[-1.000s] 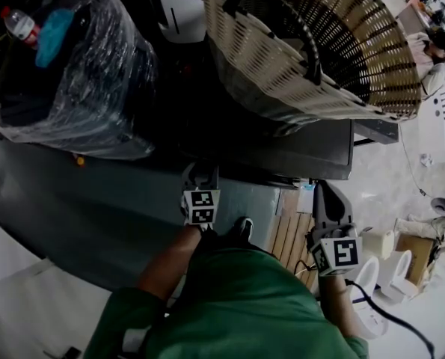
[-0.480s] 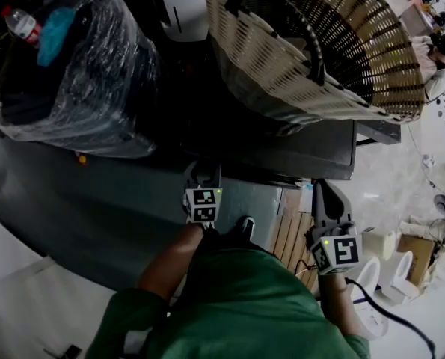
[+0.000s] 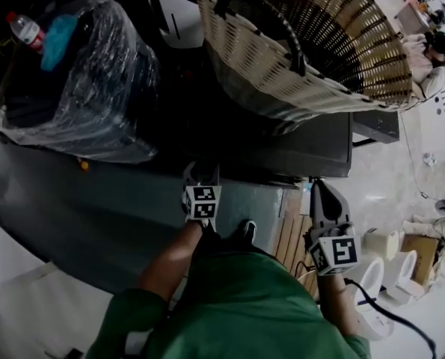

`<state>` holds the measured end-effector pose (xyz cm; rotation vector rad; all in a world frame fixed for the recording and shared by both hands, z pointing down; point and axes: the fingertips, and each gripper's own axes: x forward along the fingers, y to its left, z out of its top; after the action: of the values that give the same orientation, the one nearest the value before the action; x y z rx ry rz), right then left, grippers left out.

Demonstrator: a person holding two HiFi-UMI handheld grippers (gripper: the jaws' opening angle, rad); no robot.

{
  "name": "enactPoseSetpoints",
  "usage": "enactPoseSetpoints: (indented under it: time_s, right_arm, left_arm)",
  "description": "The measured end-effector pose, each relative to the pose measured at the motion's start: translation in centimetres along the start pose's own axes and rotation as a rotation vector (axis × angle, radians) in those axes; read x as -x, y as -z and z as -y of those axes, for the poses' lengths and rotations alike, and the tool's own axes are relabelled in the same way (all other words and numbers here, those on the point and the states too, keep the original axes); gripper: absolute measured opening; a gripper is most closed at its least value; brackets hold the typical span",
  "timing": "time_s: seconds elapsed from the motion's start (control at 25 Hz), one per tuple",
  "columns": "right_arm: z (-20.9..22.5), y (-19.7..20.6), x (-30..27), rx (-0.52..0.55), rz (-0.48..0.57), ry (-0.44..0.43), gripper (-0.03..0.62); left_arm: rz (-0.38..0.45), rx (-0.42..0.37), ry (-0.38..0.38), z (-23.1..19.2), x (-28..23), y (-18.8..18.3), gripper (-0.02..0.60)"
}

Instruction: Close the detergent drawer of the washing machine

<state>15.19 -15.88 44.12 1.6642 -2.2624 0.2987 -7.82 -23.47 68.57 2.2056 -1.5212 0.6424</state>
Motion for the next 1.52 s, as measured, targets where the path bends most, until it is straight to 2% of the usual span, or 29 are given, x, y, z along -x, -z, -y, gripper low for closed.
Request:
enactPoseSetpoints:
  time_s: [0.2,0.44,0.8,1.12,1.32,1.52]
  right_arm:
    - [0.2,-0.2,1.4,-0.004,0.041,-0.007,0.023]
    - [0.5,-0.9,2.4,-0.019,0.08,-0.003,0.023]
    - [0.3,-2.3,3.7,-0.023,0.162,-0.05,0.023]
    - [-0.1,-4.9,5.3,-0.013,0.252,-0.061,0.023]
    - [-0.4,-7.0,7.0,0.012,0.302,-0.056,0.023]
    - [-0.7,-8.5,8.2,0.026,0.336,-0.049,0.023]
  left_arm:
    - [0.047,-0.03,-0.01,0.2,2.0,-1.5,0.198]
    - [0.131,-0.04,-0.01,0.6,5.8,-5.2,0.196]
    - [0.269,-0.062,0.012,2.9,12.8,-12.1,0.196]
    - [0.434,-0.124,0.034,5.3,19.7,-19.0,0.196]
    - [0.536,-0.145,0.069,7.0,23.9,-22.2,0.14]
    - [0.622,-0.148,0.077,7.9,27.0,-24.1,0.122]
